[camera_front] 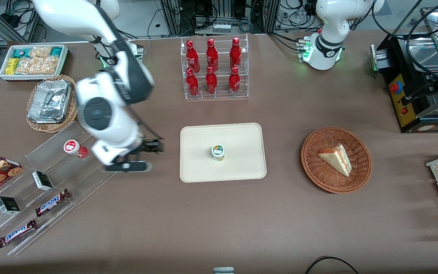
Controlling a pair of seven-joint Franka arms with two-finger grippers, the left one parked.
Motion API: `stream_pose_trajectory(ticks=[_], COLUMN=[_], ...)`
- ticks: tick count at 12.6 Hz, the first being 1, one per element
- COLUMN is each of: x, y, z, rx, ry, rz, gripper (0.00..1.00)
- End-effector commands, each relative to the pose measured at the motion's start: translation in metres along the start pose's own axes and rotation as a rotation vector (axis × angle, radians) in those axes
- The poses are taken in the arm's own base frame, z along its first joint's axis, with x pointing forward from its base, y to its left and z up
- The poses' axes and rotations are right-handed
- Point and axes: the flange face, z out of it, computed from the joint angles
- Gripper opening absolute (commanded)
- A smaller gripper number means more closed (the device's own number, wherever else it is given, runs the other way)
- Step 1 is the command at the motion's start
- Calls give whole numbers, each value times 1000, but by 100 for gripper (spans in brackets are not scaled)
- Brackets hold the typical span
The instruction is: Place green gum on tray
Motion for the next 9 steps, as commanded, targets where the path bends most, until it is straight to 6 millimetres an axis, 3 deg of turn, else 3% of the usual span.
stream_pose_trajectory(ticks=[1, 2, 5, 7, 9], x=[-3, -5, -34, -48, -66], y=[77, 106, 164, 200, 221], z=[-20, -27, -43, -60, -77], rx=[33, 41, 56, 68, 72], ry=[-42, -41, -34, -40, -69], rz=[-24, 8, 45, 25, 58], gripper=[100, 100, 100, 100, 100])
